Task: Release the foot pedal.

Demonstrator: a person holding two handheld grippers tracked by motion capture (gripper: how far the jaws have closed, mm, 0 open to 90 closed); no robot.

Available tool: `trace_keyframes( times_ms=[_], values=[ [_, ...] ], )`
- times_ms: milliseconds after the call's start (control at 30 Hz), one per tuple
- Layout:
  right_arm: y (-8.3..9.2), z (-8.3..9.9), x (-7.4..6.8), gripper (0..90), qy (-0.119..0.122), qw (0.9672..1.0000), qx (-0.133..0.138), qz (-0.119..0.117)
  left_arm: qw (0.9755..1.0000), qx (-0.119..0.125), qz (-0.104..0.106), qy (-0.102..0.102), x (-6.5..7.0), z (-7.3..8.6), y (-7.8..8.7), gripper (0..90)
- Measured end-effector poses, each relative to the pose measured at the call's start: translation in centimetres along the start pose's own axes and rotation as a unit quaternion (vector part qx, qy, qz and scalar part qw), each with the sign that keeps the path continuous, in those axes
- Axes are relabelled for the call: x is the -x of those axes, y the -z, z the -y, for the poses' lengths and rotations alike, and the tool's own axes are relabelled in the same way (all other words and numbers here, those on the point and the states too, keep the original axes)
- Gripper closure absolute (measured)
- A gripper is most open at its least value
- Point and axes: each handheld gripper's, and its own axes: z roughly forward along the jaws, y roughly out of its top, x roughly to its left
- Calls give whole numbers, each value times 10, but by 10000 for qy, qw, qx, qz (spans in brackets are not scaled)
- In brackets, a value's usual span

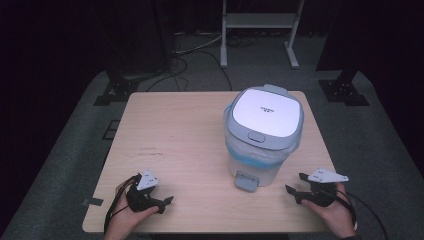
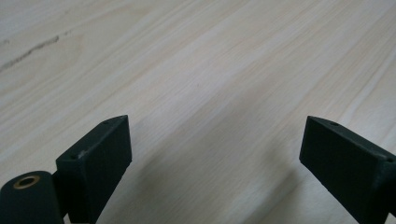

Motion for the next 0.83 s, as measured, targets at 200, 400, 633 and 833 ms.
trace_keyframes(
  times_ms=[200, 400, 633, 833],
  values=[
    [-3, 5, 7, 241, -92, 9998, -183, 34, 9997, 49, 238, 34, -3, 4, -3, 16],
    [-6, 7, 8, 232, -74, 9994, -322, 60, 9994, 197, 268, 5, -5, 7, -5, 0],
    [-6, 7, 9, 217, -107, 9992, -369, 81, 9994, 200, 275, -7, -5, 7, -5, 0],
    [-6, 7, 9, 209, -146, 9991, -388, 94, 9994, 203, 272, -3, -5, 7, -5, 0]
  ],
)
